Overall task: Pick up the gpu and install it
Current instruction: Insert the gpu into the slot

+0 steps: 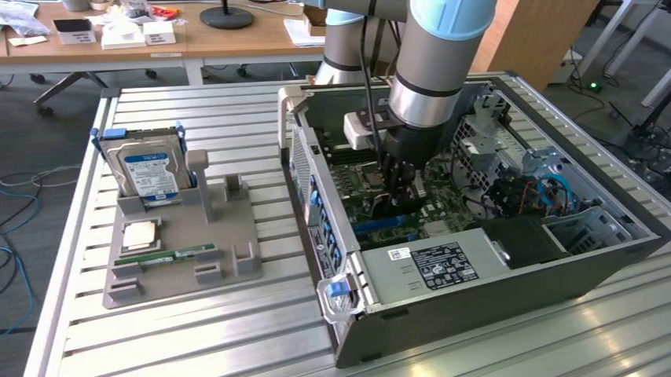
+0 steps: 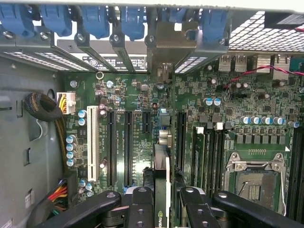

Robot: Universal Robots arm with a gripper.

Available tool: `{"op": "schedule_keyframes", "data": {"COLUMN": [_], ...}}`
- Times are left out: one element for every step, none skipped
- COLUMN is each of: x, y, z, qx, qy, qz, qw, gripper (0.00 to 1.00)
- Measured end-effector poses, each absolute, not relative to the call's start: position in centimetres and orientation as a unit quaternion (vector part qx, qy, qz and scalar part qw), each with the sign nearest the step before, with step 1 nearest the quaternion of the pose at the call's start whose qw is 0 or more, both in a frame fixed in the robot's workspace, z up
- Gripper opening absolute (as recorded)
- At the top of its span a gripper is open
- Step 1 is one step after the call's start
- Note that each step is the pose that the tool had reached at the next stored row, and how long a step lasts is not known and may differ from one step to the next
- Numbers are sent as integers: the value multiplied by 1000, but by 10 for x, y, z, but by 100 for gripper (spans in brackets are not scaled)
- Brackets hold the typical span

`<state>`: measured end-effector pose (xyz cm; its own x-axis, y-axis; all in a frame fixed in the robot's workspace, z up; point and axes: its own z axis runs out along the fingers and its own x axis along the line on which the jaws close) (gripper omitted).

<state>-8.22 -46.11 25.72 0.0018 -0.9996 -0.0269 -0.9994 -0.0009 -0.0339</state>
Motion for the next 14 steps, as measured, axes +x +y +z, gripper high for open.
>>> {"op": "schedule_keyframes", "data": {"x": [-83,-83,-83,-83,-83,-84,-84,-84,-84,-84,-84,-84,-83,-83], "y": [-461,-461,-461,-461,-461,-461,-461,-461,-461,-461,-461,-461,-461,-461], "z": [257,257,257,257,257,257,257,257,257,257,257,257,257,257], "qx": [-707,-707,-707,-707,-707,-707,-707,-707,-707,-707,-707,-707,-707,-707], "qy": [706,706,706,706,706,706,706,706,707,707,707,707,706,706], "qz": [-2,-2,-2,-2,-2,-2,-2,-2,-2,-2,-2,-2,-2,-2], "qw": [21,21,21,21,21,21,21,21,21,21,21,21,21,21], "gripper": [26,26,26,26,26,26,26,26,26,26,26,26,26,26]}}
